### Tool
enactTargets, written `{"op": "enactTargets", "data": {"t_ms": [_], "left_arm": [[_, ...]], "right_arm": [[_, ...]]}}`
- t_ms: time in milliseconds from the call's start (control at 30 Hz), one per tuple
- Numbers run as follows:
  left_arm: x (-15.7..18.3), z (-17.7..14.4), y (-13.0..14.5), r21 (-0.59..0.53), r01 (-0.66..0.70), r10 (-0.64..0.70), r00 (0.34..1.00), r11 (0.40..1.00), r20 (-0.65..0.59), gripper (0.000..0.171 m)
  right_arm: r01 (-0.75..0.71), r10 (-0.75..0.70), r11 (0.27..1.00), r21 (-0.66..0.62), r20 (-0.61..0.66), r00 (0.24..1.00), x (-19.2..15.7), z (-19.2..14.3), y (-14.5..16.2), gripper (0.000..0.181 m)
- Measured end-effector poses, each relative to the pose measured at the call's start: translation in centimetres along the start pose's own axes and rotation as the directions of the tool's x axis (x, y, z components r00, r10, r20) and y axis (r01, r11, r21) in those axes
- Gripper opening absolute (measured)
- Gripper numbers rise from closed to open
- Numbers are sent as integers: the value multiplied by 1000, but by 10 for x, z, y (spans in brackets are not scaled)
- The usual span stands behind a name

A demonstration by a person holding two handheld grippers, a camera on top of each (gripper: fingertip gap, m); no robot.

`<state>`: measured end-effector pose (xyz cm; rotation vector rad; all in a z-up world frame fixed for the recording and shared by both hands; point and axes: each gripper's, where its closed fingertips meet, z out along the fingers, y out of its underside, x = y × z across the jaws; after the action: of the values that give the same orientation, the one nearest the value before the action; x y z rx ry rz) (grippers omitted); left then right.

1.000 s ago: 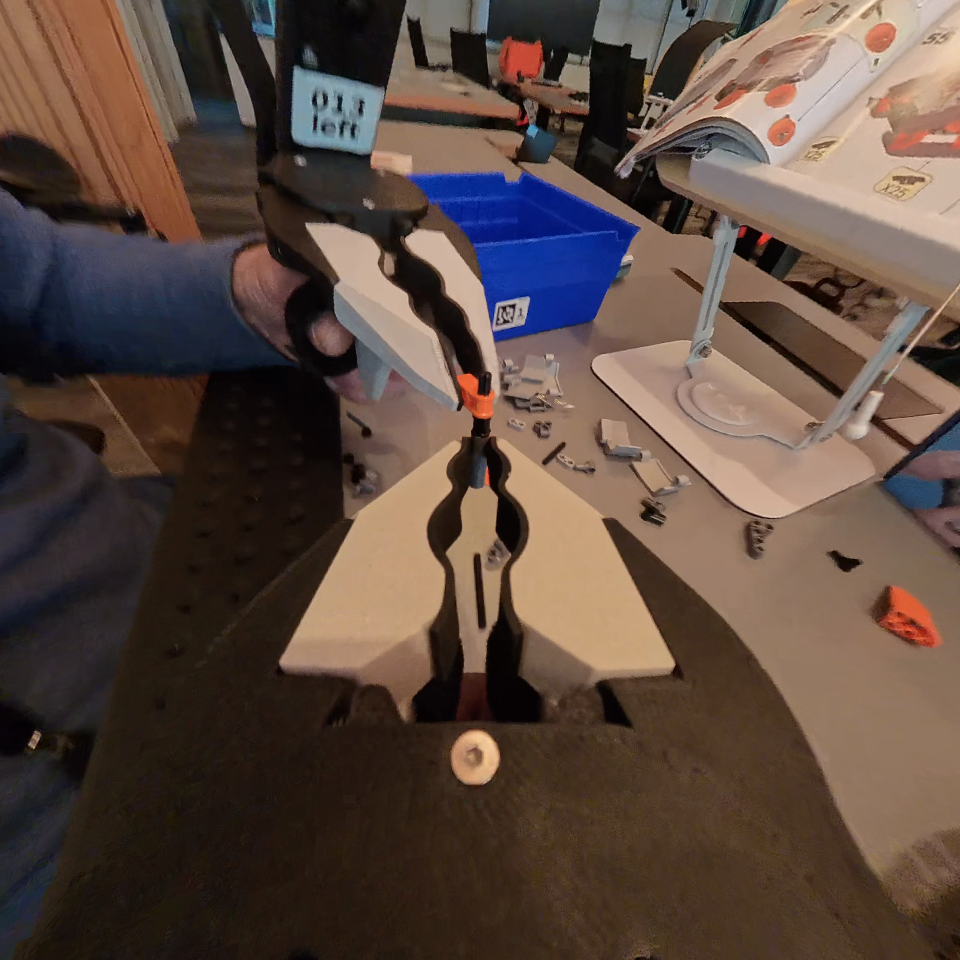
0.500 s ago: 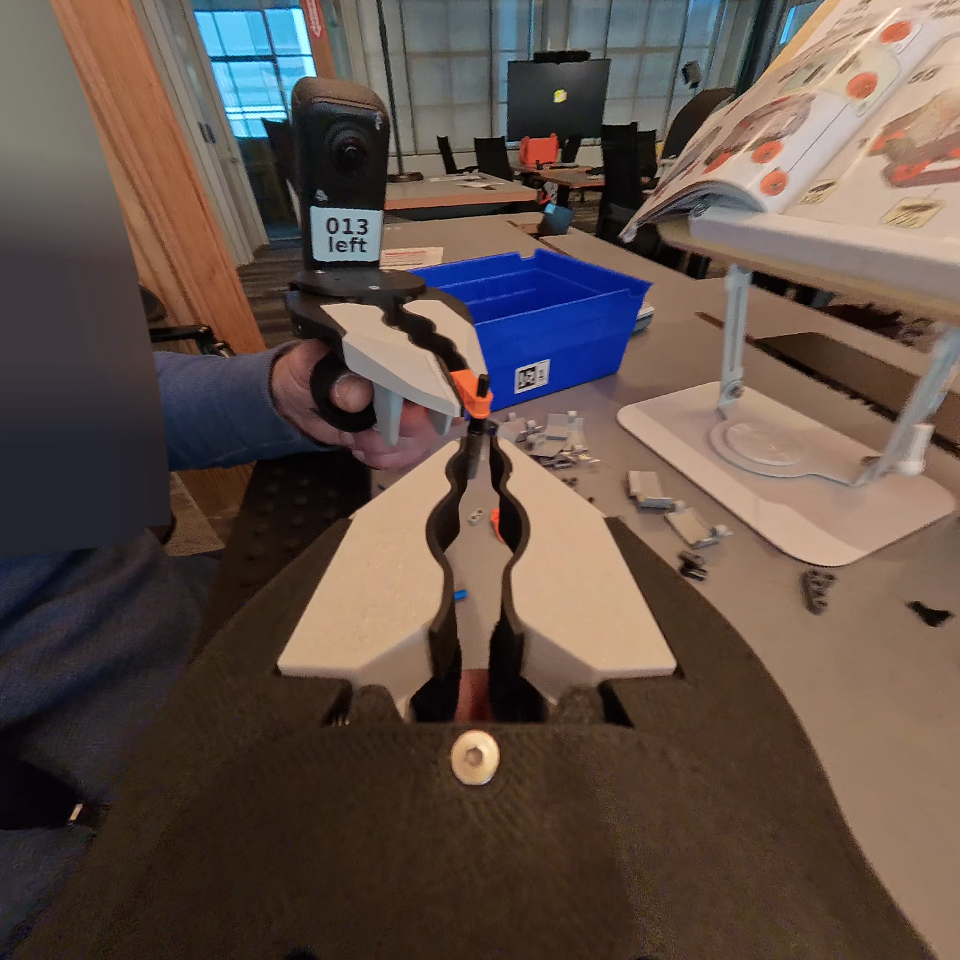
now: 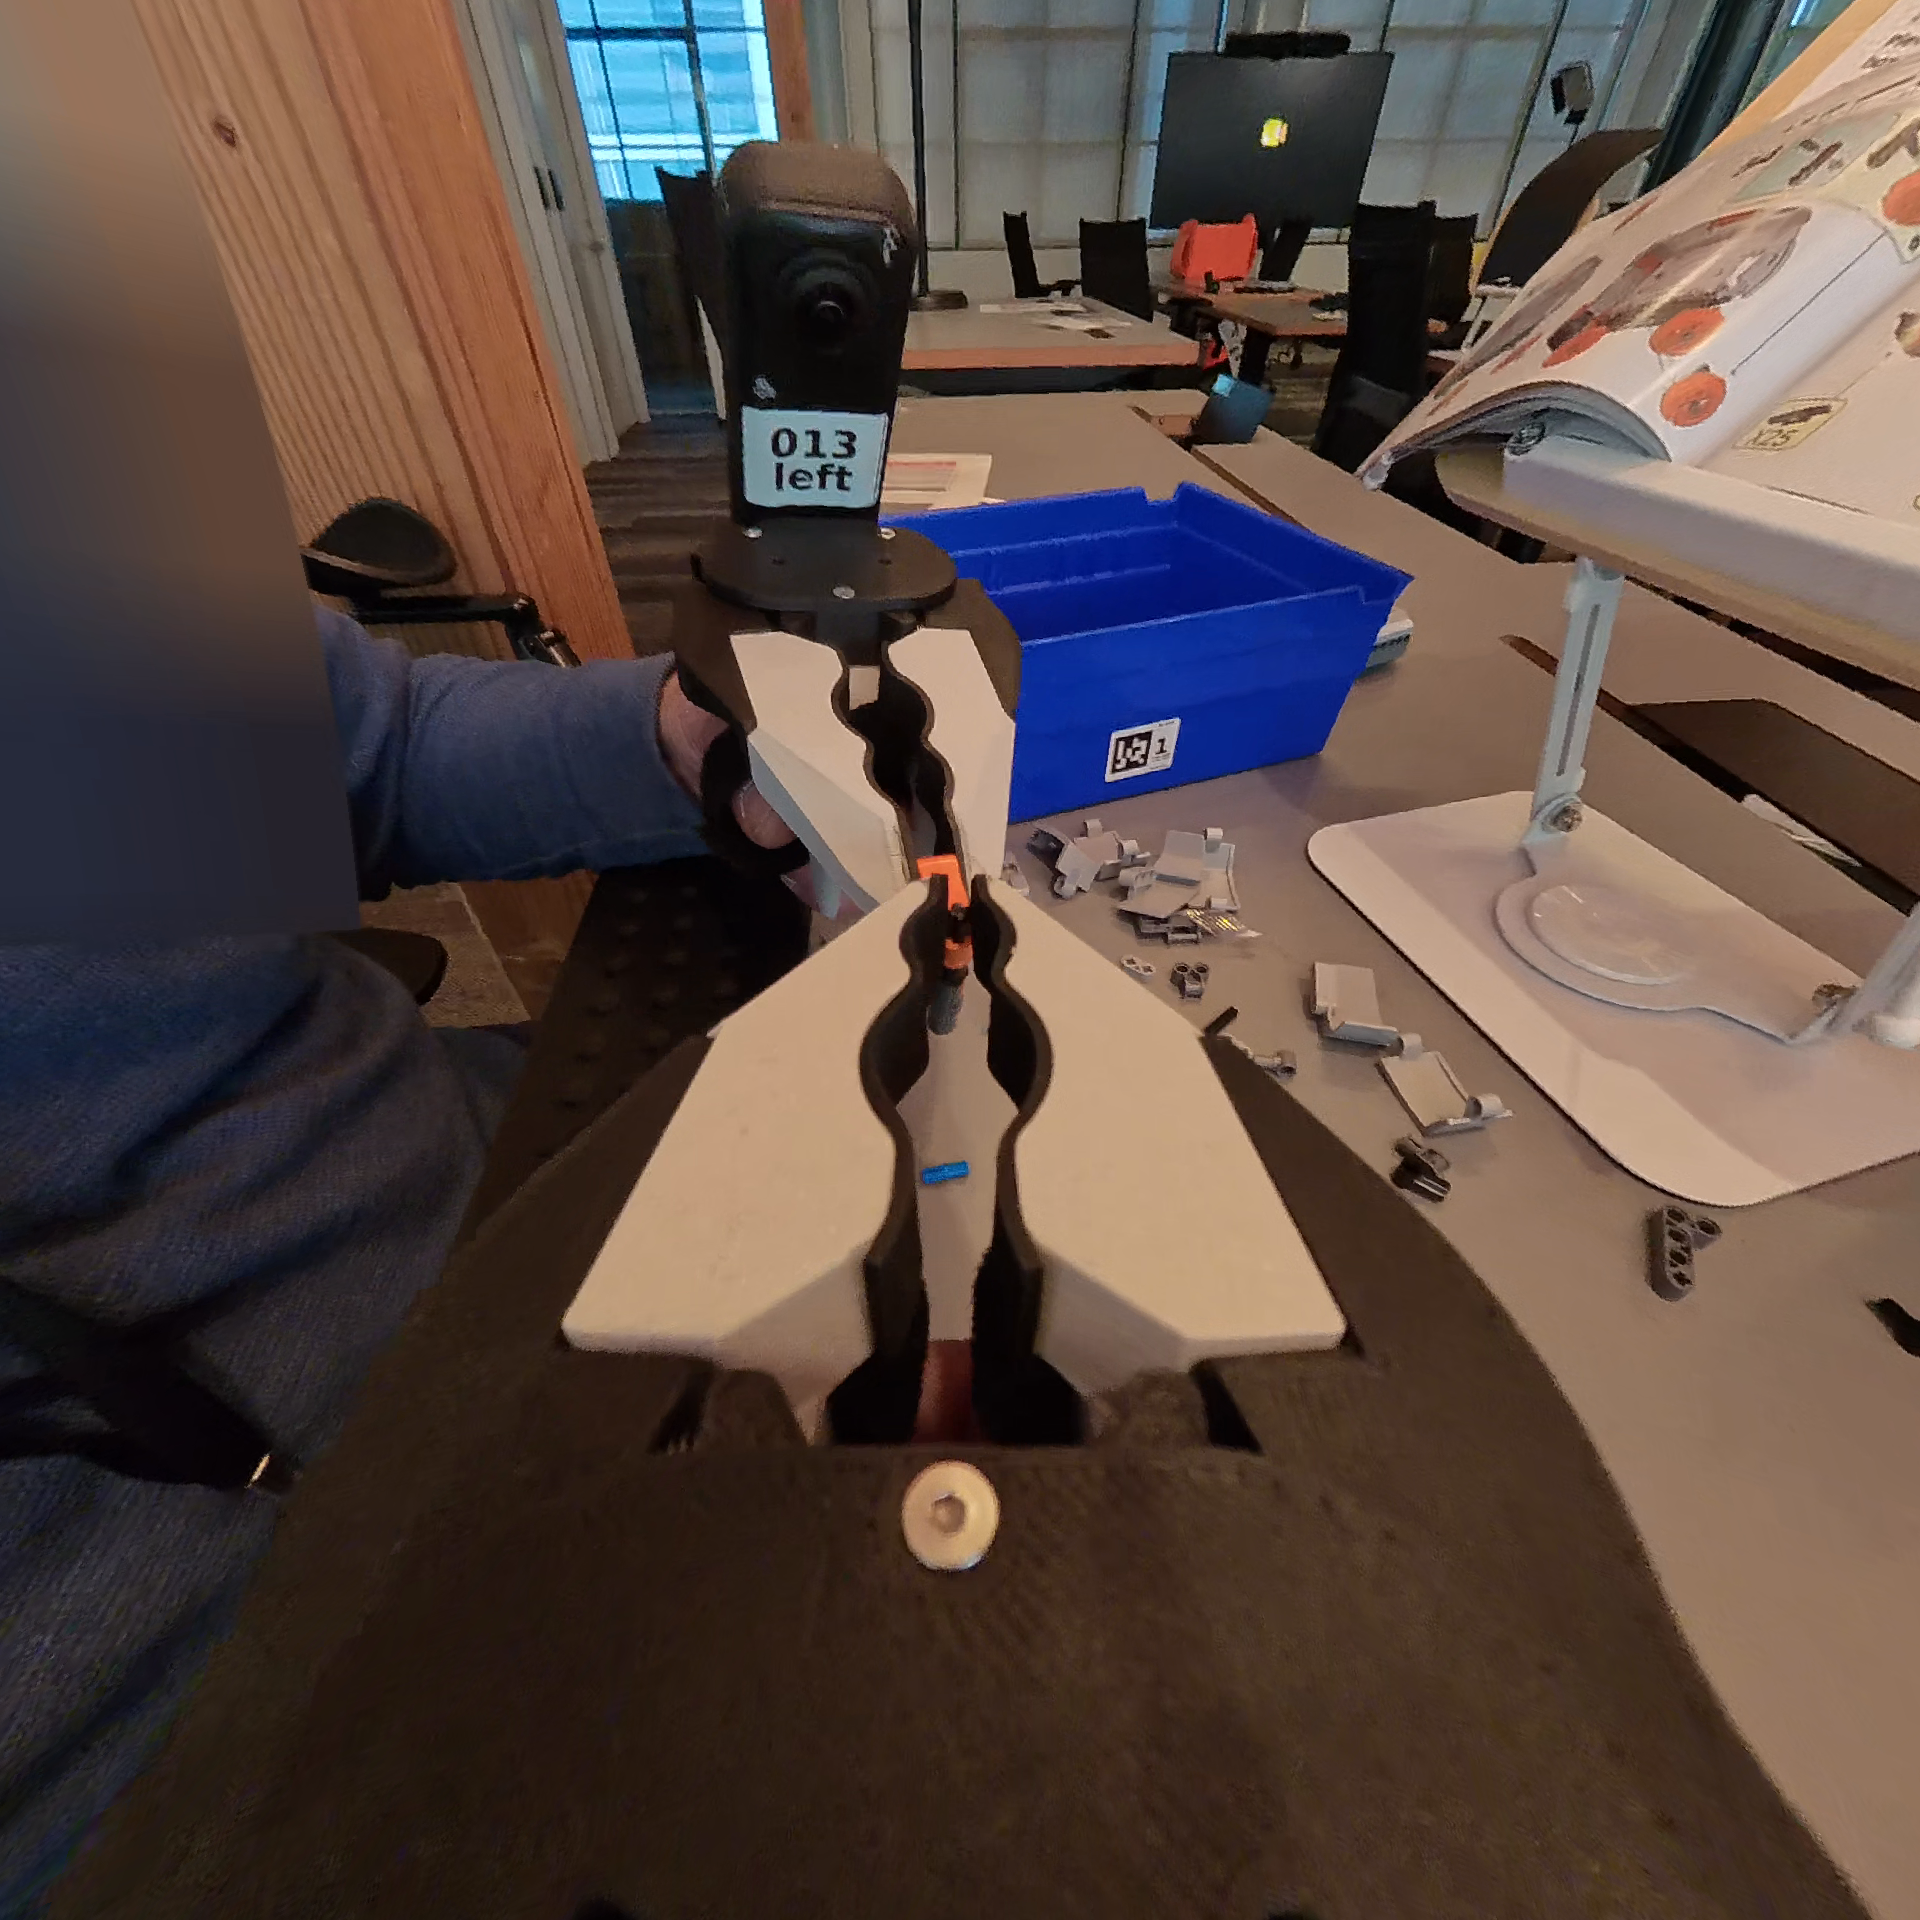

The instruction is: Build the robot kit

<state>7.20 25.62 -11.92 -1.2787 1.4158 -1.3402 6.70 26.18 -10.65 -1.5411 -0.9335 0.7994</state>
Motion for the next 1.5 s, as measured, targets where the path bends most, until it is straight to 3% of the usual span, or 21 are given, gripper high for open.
{"op": "enactTargets", "data": {"t_ms": [233, 533, 767, 967, 1067, 1167, 1333, 1500], "left_arm": [[2, -2, -4, 27, 7, -7, 1000, 1000, -14, 6], [3, -1, -1, 29, 23, -22, 999, 999, -26, 6], [0, 0, -8, 91, 64, -63, 998, 994, -19, 7], [-14, -7, -29, 258, 157, -168, 986, 953, 20, 6], [-21, -9, -34, 311, 206, -223, 975, 928, 17, 6], [-23, -7, -35, 335, 242, -260, 965, 910, 9, 6], [-26, -6, -32, 305, 167, -205, 974, 938, 98, 8], [-19, -5, -29, 224, -28, -14, 983, 974, 185, 17]], "right_arm": [[23, -23, 1000, -3, 8, 1000, 0, -1, -3, 10], [40, -39, 998, -39, 38, 999, -5, 0, 2, 5], [53, -53, 999, -13, 9, 999, -1, 0, -3, 6], [34, -36, 999, -30, -50, 998, 10, -3, -1, 31], [82, -87, 995, -52, -96, 992, 8, 6, 2, 31], [139, -157, 985, -106, -197, 968, 17, 14, 6, 11], [123, -155, 984, -130, -276, 948, 32, 11, 8, 4], [43, -61, 994, -100, -189, 980, 28, 7, 10, 4]]}}
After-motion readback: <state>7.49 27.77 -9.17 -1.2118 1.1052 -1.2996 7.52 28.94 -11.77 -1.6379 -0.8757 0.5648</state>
